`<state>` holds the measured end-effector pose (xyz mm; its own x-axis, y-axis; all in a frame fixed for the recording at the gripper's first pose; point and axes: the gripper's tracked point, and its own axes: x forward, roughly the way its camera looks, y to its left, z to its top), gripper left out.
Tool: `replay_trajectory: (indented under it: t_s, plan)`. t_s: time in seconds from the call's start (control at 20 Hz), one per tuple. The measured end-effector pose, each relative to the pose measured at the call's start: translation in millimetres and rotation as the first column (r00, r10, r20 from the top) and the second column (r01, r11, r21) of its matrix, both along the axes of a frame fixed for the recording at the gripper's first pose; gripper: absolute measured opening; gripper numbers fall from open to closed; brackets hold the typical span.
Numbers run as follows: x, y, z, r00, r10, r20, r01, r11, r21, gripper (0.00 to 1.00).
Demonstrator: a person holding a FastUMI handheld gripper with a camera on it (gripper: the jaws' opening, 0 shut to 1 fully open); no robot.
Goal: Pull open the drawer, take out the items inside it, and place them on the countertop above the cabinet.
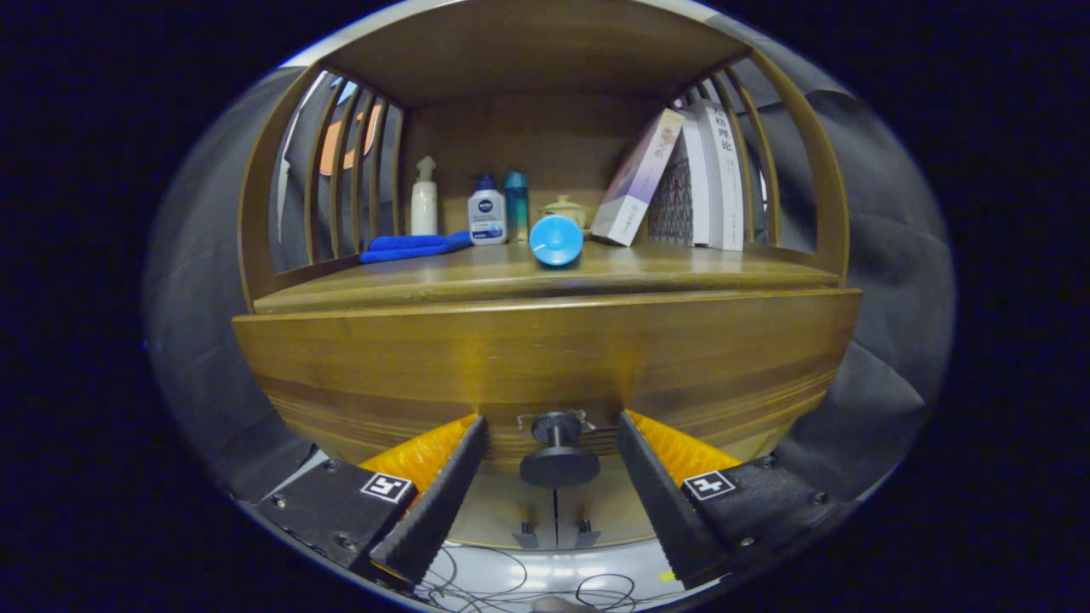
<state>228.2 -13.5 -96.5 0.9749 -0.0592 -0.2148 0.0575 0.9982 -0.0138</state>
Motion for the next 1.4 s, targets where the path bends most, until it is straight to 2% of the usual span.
replay_trajectory:
  t_s: [0.5, 0.8, 1.05, 1.4]
  plan:
    - [13, -6, -8, 0.999, -0.005, -0.047, 0.005, 1.0, 0.008, 1.0]
    - [0, -22, -15, 0.995, -0.013, -0.101, 0.012, 1.0, -0.018, 1.0]
    - [-65, -25, -3, 0.999, 0.001, -0.049, -0.002, 1.0, -0.029, 1.0]
    - [-191, -4, 68, 0.992, 0.035, 0.118, -0.032, 0.999, -0.021, 1.0]
